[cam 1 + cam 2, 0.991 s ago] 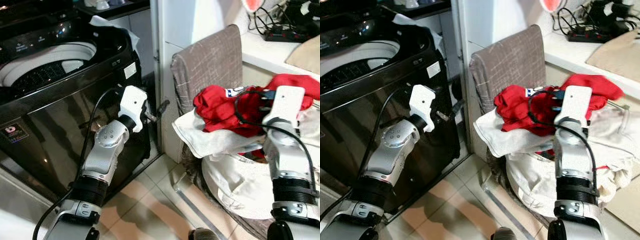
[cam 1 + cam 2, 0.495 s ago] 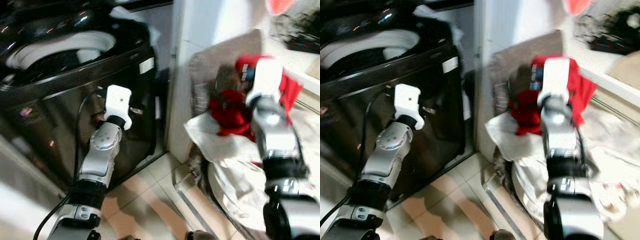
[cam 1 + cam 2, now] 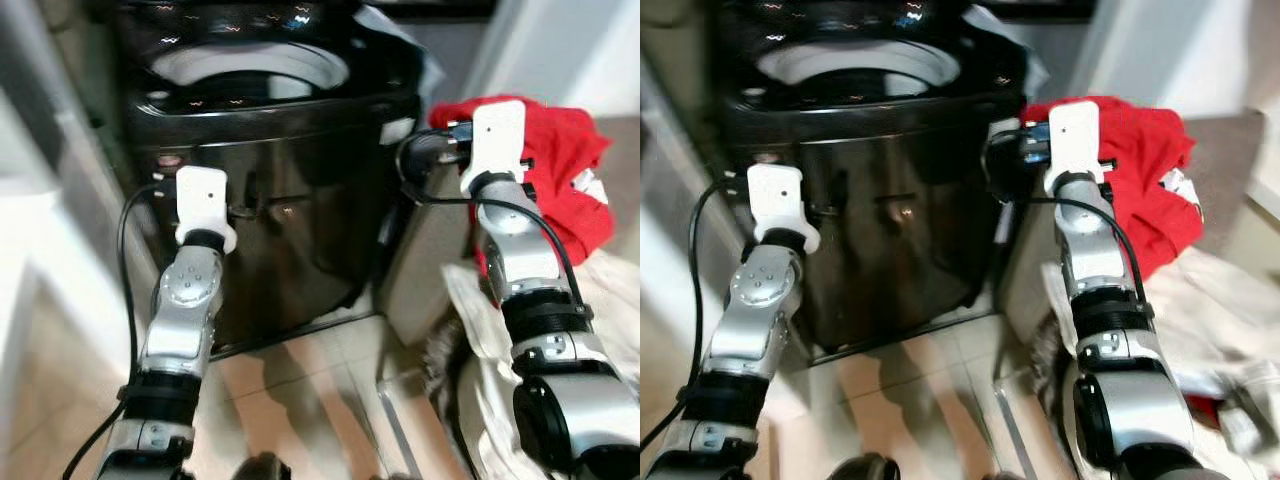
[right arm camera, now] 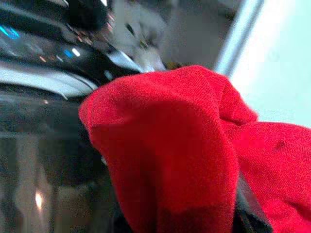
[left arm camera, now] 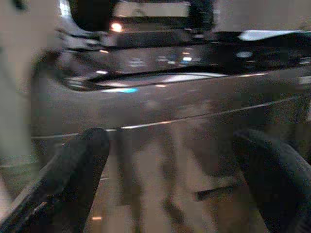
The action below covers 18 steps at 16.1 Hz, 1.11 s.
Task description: Clothes washing
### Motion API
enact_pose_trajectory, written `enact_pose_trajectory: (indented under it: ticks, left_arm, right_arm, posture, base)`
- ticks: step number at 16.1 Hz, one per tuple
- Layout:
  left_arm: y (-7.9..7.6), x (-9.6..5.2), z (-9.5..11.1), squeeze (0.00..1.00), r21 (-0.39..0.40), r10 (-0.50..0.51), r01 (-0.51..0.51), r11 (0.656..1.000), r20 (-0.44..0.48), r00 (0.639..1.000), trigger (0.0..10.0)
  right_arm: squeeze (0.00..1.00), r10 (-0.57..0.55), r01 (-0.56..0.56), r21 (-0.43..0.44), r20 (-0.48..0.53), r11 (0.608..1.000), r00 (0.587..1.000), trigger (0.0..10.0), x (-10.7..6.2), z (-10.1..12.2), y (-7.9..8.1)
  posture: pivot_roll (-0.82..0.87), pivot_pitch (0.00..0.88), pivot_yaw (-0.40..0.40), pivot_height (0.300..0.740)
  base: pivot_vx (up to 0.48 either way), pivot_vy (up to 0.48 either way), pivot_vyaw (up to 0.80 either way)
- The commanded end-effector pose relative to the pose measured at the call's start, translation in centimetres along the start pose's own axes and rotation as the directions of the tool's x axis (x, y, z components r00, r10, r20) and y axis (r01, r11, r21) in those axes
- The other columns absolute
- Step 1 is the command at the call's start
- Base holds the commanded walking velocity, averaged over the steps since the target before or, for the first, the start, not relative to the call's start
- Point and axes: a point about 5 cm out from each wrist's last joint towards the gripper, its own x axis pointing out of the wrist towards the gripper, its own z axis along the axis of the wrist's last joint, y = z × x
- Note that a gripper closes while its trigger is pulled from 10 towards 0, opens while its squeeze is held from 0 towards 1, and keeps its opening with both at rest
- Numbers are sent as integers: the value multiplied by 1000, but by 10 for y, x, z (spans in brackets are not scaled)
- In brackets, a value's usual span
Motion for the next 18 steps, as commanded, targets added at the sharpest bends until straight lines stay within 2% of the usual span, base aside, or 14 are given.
enact_pose_trajectory:
  ticks: [1, 3, 5, 7, 9, 10, 14, 16, 18]
  left_arm:
    - [-12, -1, 3, 0, 42, -21, 20, 999, 11, 1000, 10000]
    - [-14, -2, 4, 0, 79, -32, 30, 996, 19, 999, 10000]
    - [-15, -4, 7, 0, 102, -38, 35, 994, 33, 999, 10000]
    - [-16, -5, 8, 0, 127, -36, 30, 991, 40, 999, 10000]
    - [-15, -6, 6, 0, 140, -25, 20, 990, 37, 999, 10000]
    - [-15, -6, 6, 0, 143, -25, 19, 990, 35, 999, 10000]
    - [-15, -6, 7, 0, 150, -54, 48, 988, 36, 998, 10000]
    - [-16, -5, 8, 0, 148, -63, 57, 987, 37, 997, 10000]
    - [-16, -5, 8, 0, 148, -65, 59, 987, 36, 997, 10000]
  right_arm:
    - [0, -16, 16, -9, 65, 1000, 998, 0, 6, 15, -7]
    - [0, -28, 28, 7, 67, 1000, 997, 0, 8, 14, -8]
    - [0, 3, -4, 13, 86, 1000, 996, 0, 8, 16, -1]
    - [0, 20, -24, 66, 58, 998, 998, 0, 6, 9, 4]
    - [0, 31, -33, 71, 33, 997, 999, 0, 4, 1, 8]
    - [0, 10, -16, 109, 56, 994, 998, 0, 2, 1, 8]
    - [0, -23, 20, 69, 33, 997, 999, 0, 9, 3, 2]
    - [0, -13, 12, 52, 9, 999, 1000, 0, 8, -1, 5]
    - [0, 28, -34, 79, 74, 996, 997, 0, 9, 11, 13]
  posture:
    - [17, 0, -49, 740]
    - [30, 0, -37, 740]
    - [31, 0, -39, 740]
    - [31, 0, -44, 740]
    - [29, 0, -49, 740]
    - [29, 0, -49, 740]
    - [25, 0, -36, 740]
    - [24, 0, -34, 740]
    - [20, 0, -29, 740]
  base:
    - [0, 0, 700]
    - [0, 0, 681]
    - [0, 0, 675]
    - [0, 0, 644]
    - [0, 0, 622]
    - [0, 0, 0]
    - [0, 0, 0]
    - [0, 0, 797]
    - [0, 0, 778]
